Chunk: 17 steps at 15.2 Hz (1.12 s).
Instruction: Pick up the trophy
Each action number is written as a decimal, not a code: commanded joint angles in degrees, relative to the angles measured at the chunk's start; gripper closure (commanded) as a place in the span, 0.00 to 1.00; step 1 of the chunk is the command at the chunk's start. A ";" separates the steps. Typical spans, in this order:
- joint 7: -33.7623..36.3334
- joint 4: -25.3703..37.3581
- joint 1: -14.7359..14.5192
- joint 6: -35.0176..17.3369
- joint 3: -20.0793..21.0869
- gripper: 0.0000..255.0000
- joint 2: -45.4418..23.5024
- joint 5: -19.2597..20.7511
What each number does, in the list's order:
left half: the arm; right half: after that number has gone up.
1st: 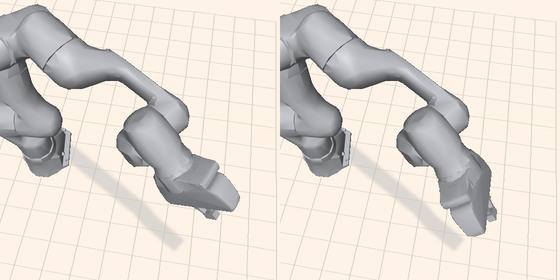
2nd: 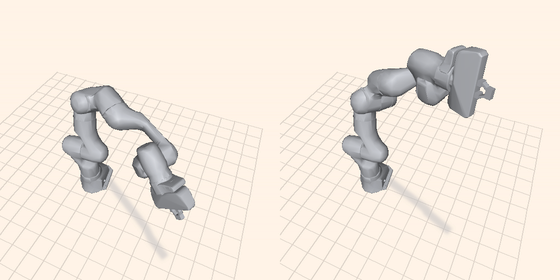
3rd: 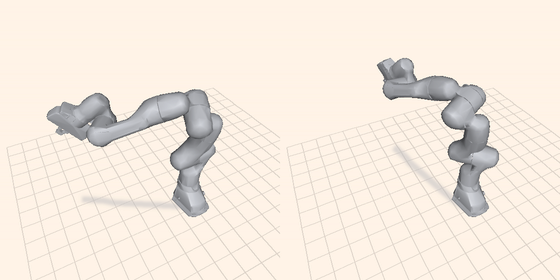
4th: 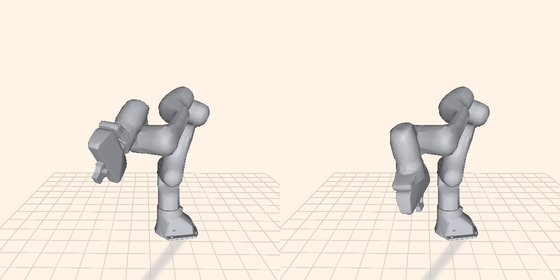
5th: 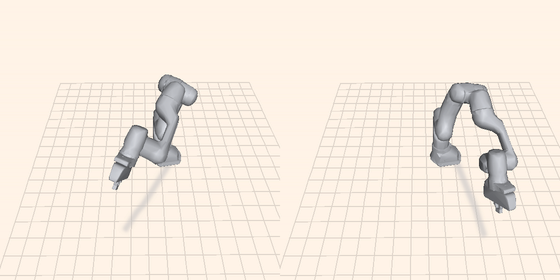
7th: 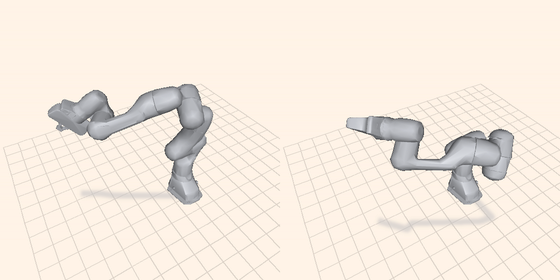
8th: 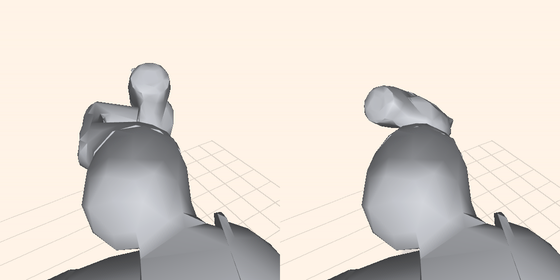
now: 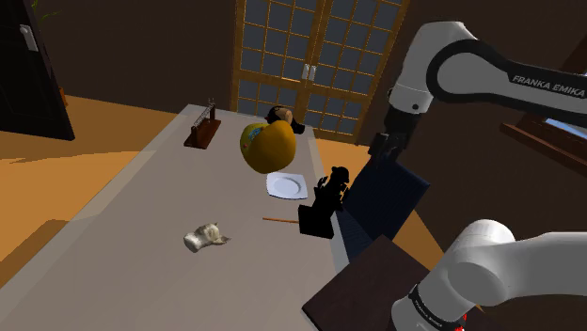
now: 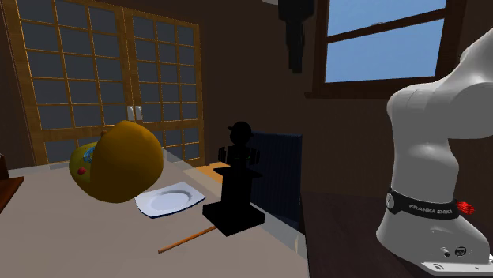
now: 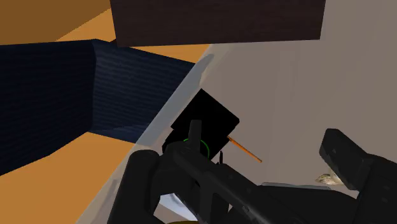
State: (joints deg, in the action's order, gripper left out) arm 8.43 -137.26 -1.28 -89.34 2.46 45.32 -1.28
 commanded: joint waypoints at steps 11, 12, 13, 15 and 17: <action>15.20 12.18 6.96 -5.60 1.38 0.00 -26.83 1.81; 16.67 13.67 7.56 -5.76 1.28 0.00 -29.38 2.07; 18.12 15.19 8.13 -5.86 1.14 0.00 -31.90 2.31; 20.94 18.33 9.16 -5.87 0.68 0.00 -36.85 2.78; 23.64 21.58 10.11 -5.66 0.05 0.00 -41.67 3.17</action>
State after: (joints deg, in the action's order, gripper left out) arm 30.78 -117.39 8.22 -95.29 2.94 6.00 1.60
